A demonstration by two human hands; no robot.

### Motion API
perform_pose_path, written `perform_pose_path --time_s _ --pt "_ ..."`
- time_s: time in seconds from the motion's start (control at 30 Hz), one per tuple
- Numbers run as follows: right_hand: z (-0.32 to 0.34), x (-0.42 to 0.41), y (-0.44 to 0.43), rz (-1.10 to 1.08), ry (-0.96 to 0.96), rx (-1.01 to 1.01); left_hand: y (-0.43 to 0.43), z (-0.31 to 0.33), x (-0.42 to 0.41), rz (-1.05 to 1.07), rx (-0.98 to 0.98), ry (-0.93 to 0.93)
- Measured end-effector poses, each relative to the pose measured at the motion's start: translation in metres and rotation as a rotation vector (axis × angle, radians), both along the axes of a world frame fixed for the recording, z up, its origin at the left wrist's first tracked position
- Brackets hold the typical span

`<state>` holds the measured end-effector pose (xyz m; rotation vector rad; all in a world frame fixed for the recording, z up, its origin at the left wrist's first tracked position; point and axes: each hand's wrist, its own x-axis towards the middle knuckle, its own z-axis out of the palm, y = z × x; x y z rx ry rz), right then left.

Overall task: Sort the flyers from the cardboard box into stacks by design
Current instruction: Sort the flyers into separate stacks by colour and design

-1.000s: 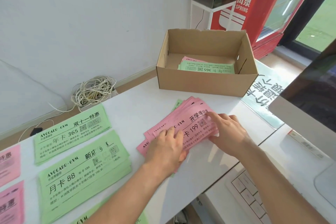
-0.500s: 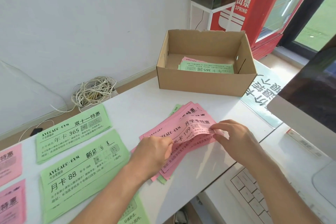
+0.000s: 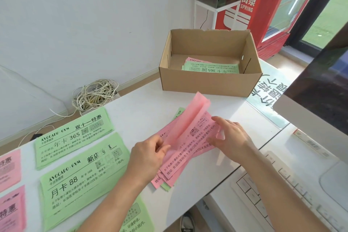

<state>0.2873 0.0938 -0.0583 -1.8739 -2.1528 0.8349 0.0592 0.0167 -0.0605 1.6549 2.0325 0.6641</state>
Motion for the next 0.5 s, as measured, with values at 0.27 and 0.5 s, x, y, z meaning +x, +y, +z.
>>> perform_pose_path --time_s 0.27,0.5 --pt "-0.006 -0.010 0.004 -0.020 0.023 0.035 -0.001 -0.002 0.003 -0.120 0.058 0.091" --pt "-0.011 -0.007 0.004 -0.193 0.292 0.027 -0.006 -0.001 0.002 -0.172 0.167 0.068"
